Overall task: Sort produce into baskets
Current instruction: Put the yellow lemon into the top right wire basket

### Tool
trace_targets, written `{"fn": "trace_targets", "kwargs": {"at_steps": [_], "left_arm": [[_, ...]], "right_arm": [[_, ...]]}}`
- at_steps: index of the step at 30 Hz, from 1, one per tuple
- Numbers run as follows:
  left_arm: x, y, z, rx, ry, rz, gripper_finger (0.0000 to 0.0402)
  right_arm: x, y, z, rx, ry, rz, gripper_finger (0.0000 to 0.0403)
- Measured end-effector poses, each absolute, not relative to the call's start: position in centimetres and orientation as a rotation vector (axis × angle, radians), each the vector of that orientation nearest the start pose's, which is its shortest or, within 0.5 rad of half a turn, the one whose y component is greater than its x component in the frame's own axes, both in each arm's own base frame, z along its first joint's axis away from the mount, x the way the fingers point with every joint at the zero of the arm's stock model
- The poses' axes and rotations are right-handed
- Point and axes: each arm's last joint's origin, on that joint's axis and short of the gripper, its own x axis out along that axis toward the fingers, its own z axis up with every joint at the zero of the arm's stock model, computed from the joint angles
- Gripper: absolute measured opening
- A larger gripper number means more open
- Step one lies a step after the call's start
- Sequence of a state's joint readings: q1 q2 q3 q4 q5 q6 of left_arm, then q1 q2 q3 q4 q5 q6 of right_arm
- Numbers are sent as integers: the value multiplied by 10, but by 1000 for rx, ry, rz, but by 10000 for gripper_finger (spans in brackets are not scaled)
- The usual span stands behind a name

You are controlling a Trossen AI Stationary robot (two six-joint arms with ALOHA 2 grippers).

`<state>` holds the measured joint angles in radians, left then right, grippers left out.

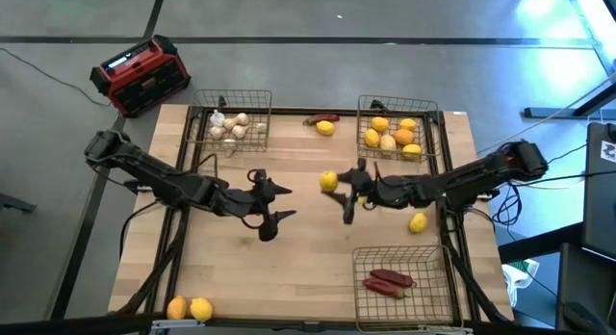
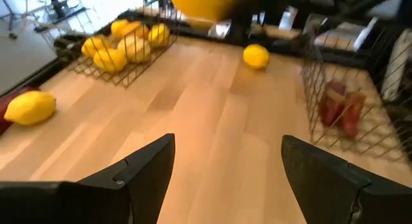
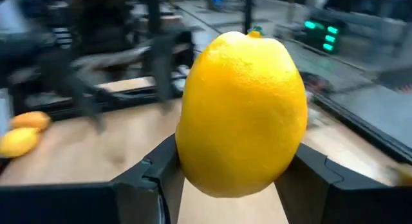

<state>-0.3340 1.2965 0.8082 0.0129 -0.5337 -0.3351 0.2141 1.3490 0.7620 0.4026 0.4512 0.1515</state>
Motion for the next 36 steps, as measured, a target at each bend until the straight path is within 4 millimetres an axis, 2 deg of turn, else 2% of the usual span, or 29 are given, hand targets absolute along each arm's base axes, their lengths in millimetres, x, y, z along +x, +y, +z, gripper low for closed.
{"fn": "trace_targets", "kwargs": {"at_steps": [7,12,16,22,30,36], "left_arm": [[277,-81,231,-122,453,284,280],[284,-83,220,-138,471,294,280],[286,-83,214,-143,489,301,280],[288,-84,217,-139,463,292,280],[289,-82,218,-149,447,296,280],[289,-82,218,-149,450,297,280]], "right_arm": [[243,9,280,138,278,-452,192],[208,-22,287,177,374,-603,192],[186,-45,282,206,483,-711,192],[165,-80,272,324,598,-856,192],[146,-123,257,517,690,-928,192],[132,-149,241,683,764,-910,192]]}}
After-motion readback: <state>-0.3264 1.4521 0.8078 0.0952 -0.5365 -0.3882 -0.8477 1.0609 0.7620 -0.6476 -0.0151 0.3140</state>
